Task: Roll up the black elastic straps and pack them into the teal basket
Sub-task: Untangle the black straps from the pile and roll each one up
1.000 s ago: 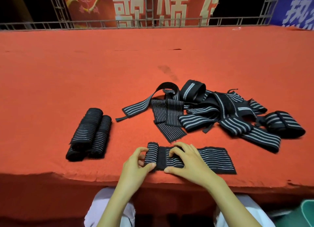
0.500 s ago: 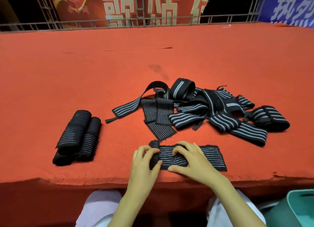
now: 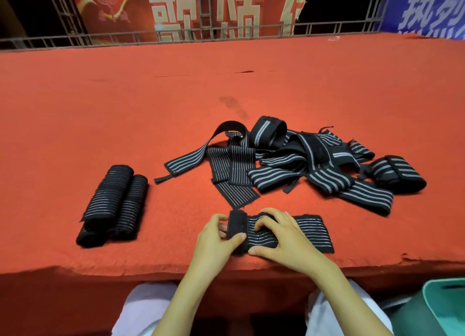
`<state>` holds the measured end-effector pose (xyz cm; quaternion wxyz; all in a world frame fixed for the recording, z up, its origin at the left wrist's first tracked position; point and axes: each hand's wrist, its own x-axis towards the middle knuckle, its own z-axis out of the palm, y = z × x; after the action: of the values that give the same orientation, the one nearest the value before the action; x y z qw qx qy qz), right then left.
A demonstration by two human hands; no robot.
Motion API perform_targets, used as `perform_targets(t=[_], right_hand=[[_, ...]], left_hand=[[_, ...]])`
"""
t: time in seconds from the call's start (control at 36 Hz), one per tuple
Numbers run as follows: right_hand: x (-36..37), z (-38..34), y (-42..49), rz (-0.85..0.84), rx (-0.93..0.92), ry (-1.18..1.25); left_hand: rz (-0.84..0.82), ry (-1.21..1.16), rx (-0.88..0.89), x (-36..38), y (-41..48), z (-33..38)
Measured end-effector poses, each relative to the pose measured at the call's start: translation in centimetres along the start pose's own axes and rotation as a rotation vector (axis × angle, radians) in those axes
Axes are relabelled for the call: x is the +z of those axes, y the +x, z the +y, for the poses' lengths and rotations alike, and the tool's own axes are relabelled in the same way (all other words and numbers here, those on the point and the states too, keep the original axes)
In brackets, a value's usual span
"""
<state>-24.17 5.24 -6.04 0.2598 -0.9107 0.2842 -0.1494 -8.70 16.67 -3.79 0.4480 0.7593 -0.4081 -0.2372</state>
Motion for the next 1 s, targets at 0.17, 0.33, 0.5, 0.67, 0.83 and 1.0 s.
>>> perform_targets(t=[0.17,0.33,0.5,0.67,0.83,1.0], right_hand=[[-0.2,-0.6,0.2,0.004,0.008,-0.014],[0.8,-2.1,1.3,-0.004,-0.027,-0.010],[3.1,-5.3,3.4,-0.078,-0.107,-0.026],[4.2,-7.0,4.7,-0.104,-0.133,-0.049],[3.7,-6.0,4.2,-0.081,-0.096,-0.056],[2.9,-4.4,3.4,-0.058,-0.056,-0.022]], left_hand=[[0.056,0.072,-0.064,0.4,0.7,0.6],[0.151,-0.007,-0.093,-2.2,0.6,-0.1],[0.294,-0.009,-0.128,-6.8,-0.7,-3.2],[0.408,0.229,0.031,-6.6,-1.4,-3.9],[0.439,0.361,0.302,-3.8,-1.0,-3.5],[0.320,0.211,0.329,-3.4,-0.9,-3.0]])
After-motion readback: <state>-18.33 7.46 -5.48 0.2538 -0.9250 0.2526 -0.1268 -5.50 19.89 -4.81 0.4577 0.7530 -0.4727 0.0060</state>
